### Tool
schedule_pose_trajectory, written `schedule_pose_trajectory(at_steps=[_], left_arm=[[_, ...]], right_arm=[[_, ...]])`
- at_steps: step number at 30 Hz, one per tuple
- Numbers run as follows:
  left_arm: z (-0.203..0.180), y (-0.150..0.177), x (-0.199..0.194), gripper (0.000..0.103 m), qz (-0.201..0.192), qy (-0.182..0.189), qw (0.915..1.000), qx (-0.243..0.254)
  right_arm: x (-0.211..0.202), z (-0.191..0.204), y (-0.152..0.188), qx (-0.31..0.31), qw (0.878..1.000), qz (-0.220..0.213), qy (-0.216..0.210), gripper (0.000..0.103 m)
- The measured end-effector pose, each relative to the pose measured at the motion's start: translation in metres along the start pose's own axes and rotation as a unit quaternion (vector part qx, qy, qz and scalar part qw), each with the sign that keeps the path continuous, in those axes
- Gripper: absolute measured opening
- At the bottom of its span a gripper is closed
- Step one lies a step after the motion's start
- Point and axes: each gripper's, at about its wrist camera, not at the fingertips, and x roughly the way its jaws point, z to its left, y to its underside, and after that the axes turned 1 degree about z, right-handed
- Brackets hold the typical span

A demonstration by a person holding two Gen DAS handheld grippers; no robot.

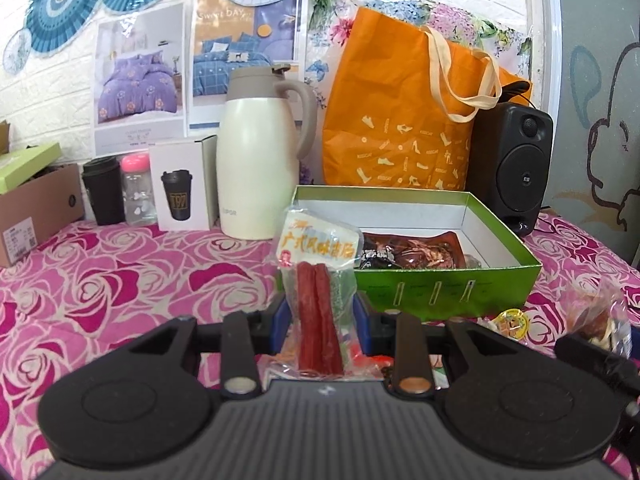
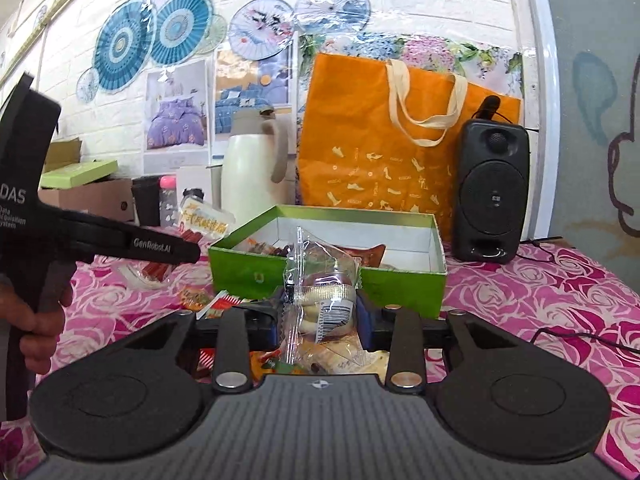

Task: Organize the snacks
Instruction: 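Carry the sausage pack into the green box with the left gripper while the right drops the bread-roll bag in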

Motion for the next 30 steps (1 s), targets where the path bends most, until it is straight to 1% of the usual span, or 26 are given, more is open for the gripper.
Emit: schedule_pose_trajectory(at_steps=[2,4,7,8,10,12,14,17,18,20,22,24,25,26,27,30], left_arm=[[0.0,-0.006,0.009,0.03,-0.003,0.005,1.0,0.003],[-0.002,-0.017,0.02,0.03,-0.012,0.006,0.9999,0.009],[-0.007,-0.033,0.036,0.03,-0.034,0.001,0.9992,0.021],[-0.008,-0.037,0.044,0.03,-0.035,-0.001,0.9992,0.021],[-0.008,-0.043,0.061,0.031,-0.037,0.018,0.999,0.013],[-0.008,-0.045,0.079,0.031,-0.033,0.031,0.9989,0.01],[-0.011,-0.044,0.096,0.031,-0.024,0.031,0.9991,0.018],[-0.01,-0.037,0.113,0.032,-0.012,0.041,0.9989,0.018],[-0.009,-0.034,0.117,0.037,-0.008,0.046,0.9988,0.014],[-0.008,-0.032,0.121,0.041,-0.01,0.049,0.9987,0.012],[-0.009,-0.031,0.124,0.042,-0.007,0.047,0.9988,0.011],[-0.009,-0.03,0.126,0.05,-0.008,0.044,0.9989,0.013],[-0.009,-0.029,0.127,0.051,-0.007,0.041,0.999,0.015],[-0.009,-0.029,0.127,0.053,-0.009,0.036,0.9992,0.018],[-0.009,-0.029,0.126,0.053,-0.012,0.031,0.9993,0.02],[-0.004,-0.034,0.119,0.057,-0.028,0.017,0.9992,0.02]], right_arm=[[0.007,-0.006,-0.011,-0.008,1.0,-0.009,0.004,0.061],[0.017,-0.013,-0.025,-0.032,0.999,-0.029,0.012,0.061],[0.044,-0.021,-0.041,-0.083,0.993,-0.065,0.046,0.061],[0.055,-0.023,-0.043,-0.098,0.991,-0.066,0.055,0.061],[0.077,-0.03,-0.043,-0.111,0.989,-0.069,0.062,0.061],[0.097,-0.034,-0.037,-0.119,0.989,-0.059,0.063,0.061],[0.113,-0.036,-0.028,-0.126,0.989,-0.042,0.062,0.061],[0.127,-0.04,-0.018,-0.114,0.991,-0.026,0.058,0.061],[0.129,-0.042,-0.017,-0.108,0.992,-0.022,0.057,0.061],[0.137,-0.046,-0.016,-0.102,0.993,-0.01,0.055,0.061],[0.142,-0.051,-0.015,-0.094,0.994,-0.001,0.055,0.063],[0.149,-0.055,-0.016,-0.082,0.995,0.012,0.053,0.064],[0.152,-0.056,-0.017,-0.074,0.996,0.015,0.05,0.072],[0.154,-0.058,-0.017,-0.067,0.996,0.016,0.05,0.091],[0.154,-0.059,-0.018,-0.063,0.997,0.014,0.05,0.102],[0.148,-0.061,-0.023,-0.062,0.997,-0.008,0.053,0.103]])
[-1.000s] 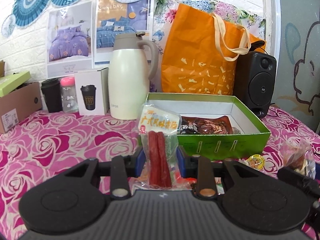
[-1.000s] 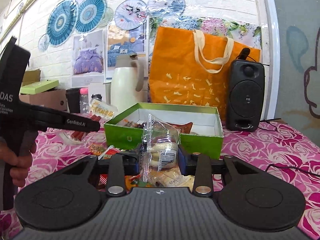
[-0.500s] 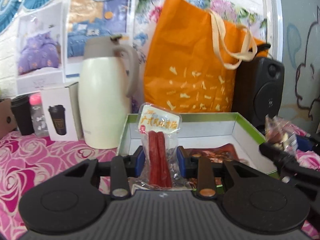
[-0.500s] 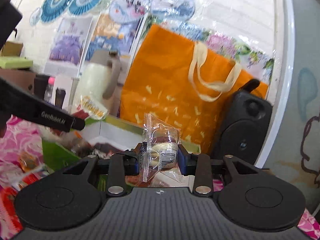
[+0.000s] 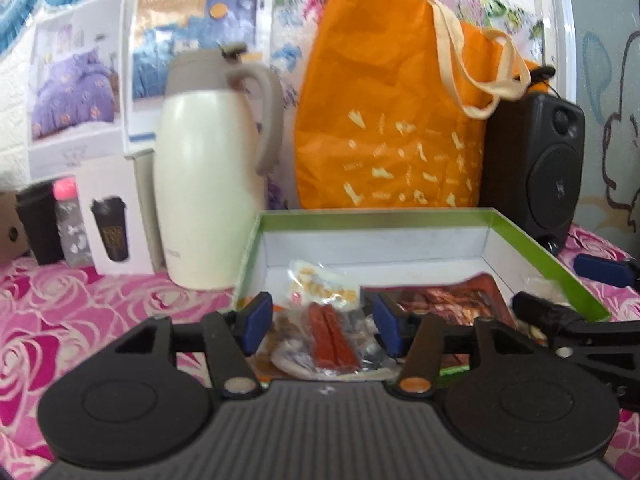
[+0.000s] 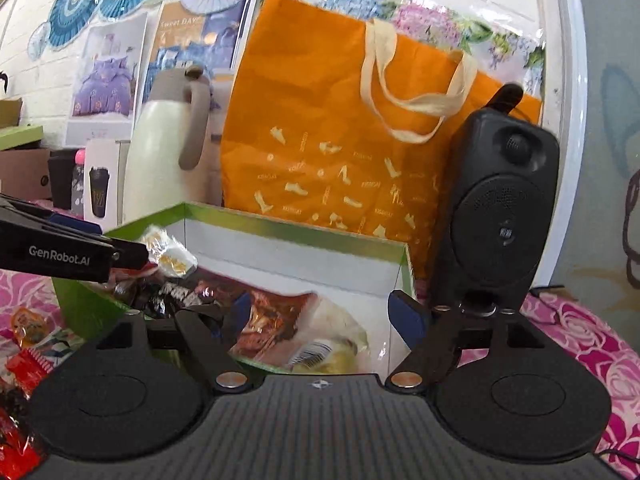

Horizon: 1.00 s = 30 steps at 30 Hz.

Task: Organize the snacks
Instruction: 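Carry the sausage pack into the green box with the left gripper while the right drops the bread-roll bag in, then grasp the small orange candy with the left gripper while the right grasps the dotted cookie pack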

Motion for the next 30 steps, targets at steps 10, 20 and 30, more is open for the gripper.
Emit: schedule_pose_trajectory(at_steps=[10,20,30], left_arm=[[0.034,0.005,-0.084,0.063,-0.038,-0.059,0.9975,0.0],[0.065,0.07,-0.129,0.065,0.03,-0.066,0.9959,-0.053],[0.085,0.057,-0.074,0.065,0.08,0.035,0.9866,-0.138]], right_arm=[[-0.075,-0.04,-0.006,0.183,0.982,-0.009,-0.051,0.103],[-0.118,-0.006,0.034,0.243,0.967,0.069,-0.038,0.103],[-0.088,-0.013,0.061,0.374,0.913,0.161,-0.021,0.103]])
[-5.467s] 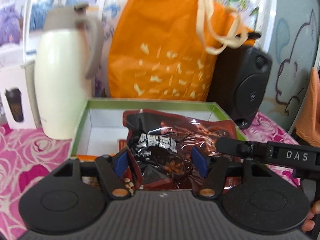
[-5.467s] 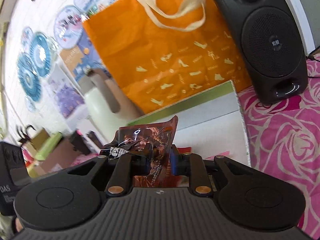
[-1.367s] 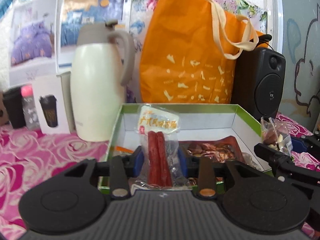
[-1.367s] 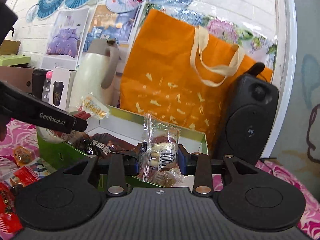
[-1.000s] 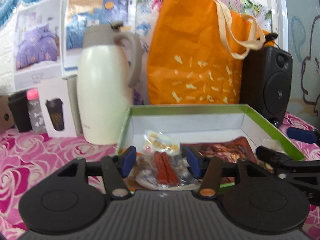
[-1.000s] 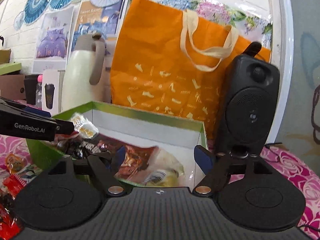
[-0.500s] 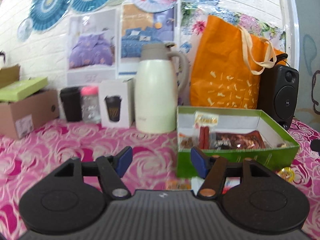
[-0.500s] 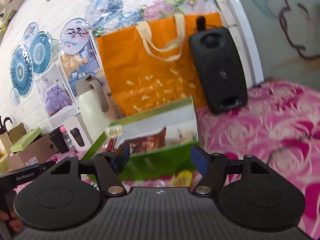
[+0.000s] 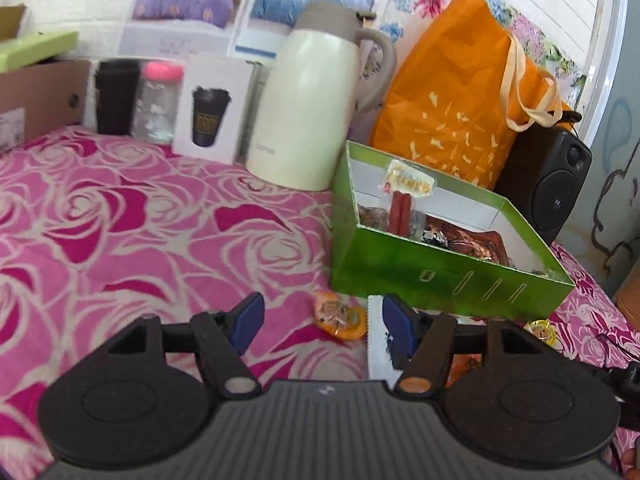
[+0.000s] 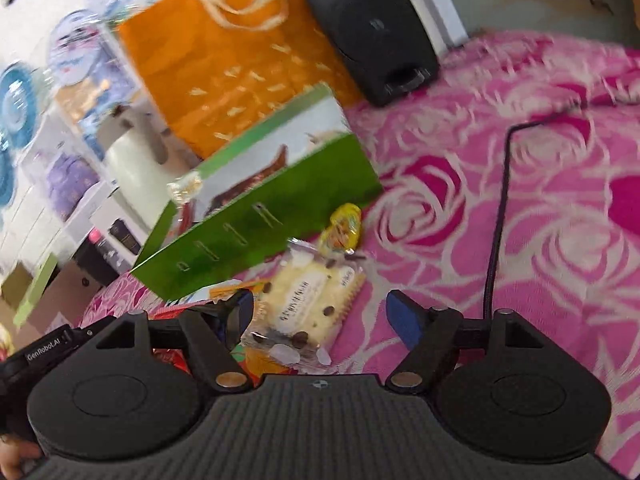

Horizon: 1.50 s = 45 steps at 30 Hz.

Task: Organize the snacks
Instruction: 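Grasp the small orange candy with the left gripper while the right grasps the dotted cookie pack, then carry the orange candy into the green box with the left gripper while the right drops the cookie pack in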

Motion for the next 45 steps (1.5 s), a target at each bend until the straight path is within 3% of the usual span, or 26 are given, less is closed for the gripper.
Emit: schedule_pose_trajectory(at_steps=[6,11,15,18,21,27,33,39,45], left_arm=[[-0.008,-0.001,0.045,0.065,0.043,-0.034,0.9982,0.022],[-0.026,0.008,0.053,0.065,0.035,-0.073,0.9935,0.08],[-0.034,0.014,0.05,0.038,0.034,-0.075,0.9904,0.111],[-0.038,0.018,0.046,0.028,0.034,-0.071,0.9891,0.124],[-0.032,0.021,0.034,0.021,0.034,-0.065,0.992,0.102],[-0.024,0.035,0.002,0.018,0.019,-0.076,0.9937,0.081],[-0.019,0.043,-0.02,0.017,0.004,-0.082,0.9952,0.054],[-0.034,0.035,-0.049,0.017,-0.016,-0.082,0.994,0.071],[-0.055,0.028,-0.067,0.017,-0.046,-0.106,0.9888,0.095]], right_arm=[[0.013,0.014,0.0,-0.031,0.999,-0.007,0.02,0.103],[0.032,0.032,-0.001,-0.086,0.995,-0.011,0.046,0.103],[0.035,0.04,0.004,-0.139,0.989,-0.007,0.046,0.103],[0.029,0.035,0.004,-0.132,0.991,-0.002,0.026,0.103],[0.016,0.032,0.008,-0.131,0.991,-0.005,0.019,0.103],[-0.005,0.032,0.02,-0.145,0.989,-0.018,0.009,0.103],[-0.028,0.046,0.033,-0.205,0.977,-0.051,0.004,0.103],[-0.047,0.063,0.039,-0.267,0.958,-0.104,0.015,0.103],[-0.059,0.073,0.043,-0.288,0.95,-0.122,0.005,0.103]])
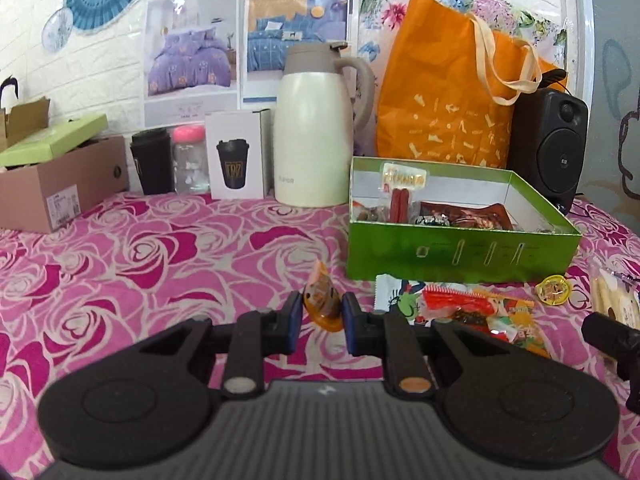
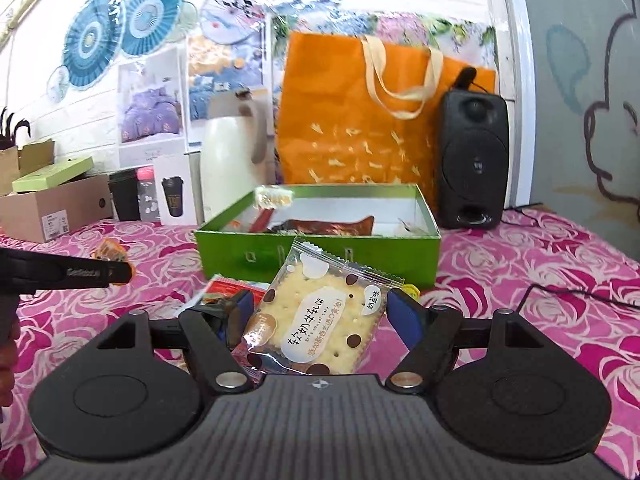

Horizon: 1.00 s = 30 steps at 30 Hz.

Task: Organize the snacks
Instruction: 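Carry the orange candy into the green box with the left gripper while the right drops the cookie pack in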

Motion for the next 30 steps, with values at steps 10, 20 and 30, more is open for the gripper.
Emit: schedule_pose_trajectory(at_steps=[10,20,30], left_arm=[[-0.014,-0.006,-0.014,0.017,-0.017,0.001,0.9995,0.026],[-0.023,-0.01,-0.012,0.017,-0.024,0.004,0.999,0.038],[-0.016,-0.009,-0.001,0.017,-0.01,0.01,0.9995,0.027]], right_arm=[[-0.014,0.01,-0.004,-0.019,1.0,-0.02,-0.004,0.103],[-0.015,0.008,-0.005,-0.028,0.999,-0.019,0.009,0.103],[-0.008,0.012,-0.007,-0.046,0.999,-0.013,-0.012,0.103]])
